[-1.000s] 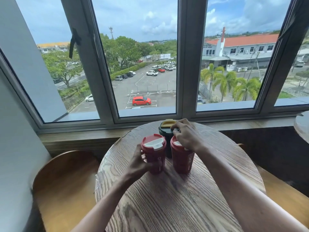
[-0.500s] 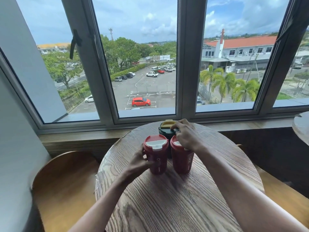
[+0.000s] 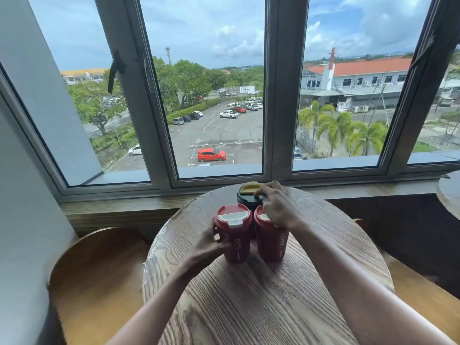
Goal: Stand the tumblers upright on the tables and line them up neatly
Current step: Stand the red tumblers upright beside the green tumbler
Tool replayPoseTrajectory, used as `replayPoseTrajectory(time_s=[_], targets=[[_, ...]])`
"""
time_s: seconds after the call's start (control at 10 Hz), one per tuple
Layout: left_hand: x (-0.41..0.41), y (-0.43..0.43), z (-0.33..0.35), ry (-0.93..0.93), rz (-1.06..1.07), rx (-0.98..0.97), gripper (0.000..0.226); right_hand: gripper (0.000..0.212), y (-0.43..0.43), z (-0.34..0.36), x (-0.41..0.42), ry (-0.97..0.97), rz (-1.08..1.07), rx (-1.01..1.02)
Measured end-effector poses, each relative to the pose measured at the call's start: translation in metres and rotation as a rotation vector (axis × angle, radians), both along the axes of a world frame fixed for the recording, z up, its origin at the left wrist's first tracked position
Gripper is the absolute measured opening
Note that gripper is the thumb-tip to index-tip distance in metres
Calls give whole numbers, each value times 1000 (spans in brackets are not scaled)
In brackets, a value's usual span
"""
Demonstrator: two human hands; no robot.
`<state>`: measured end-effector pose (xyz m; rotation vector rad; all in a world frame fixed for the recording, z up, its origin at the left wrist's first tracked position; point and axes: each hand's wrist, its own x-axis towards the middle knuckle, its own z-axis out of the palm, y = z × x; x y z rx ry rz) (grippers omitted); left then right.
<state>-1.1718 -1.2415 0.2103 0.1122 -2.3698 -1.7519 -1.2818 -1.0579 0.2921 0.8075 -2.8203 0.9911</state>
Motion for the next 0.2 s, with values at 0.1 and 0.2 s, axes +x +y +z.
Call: replayPoseTrajectory(time_s=[0.1,0.2], targets=[[0,-1,-1,-3,-36,-20,77,28,0,0,0,12,-6,-57],[5,-2,5,-73,-85,-55,85,23,4,5,8,36,-59,-233]])
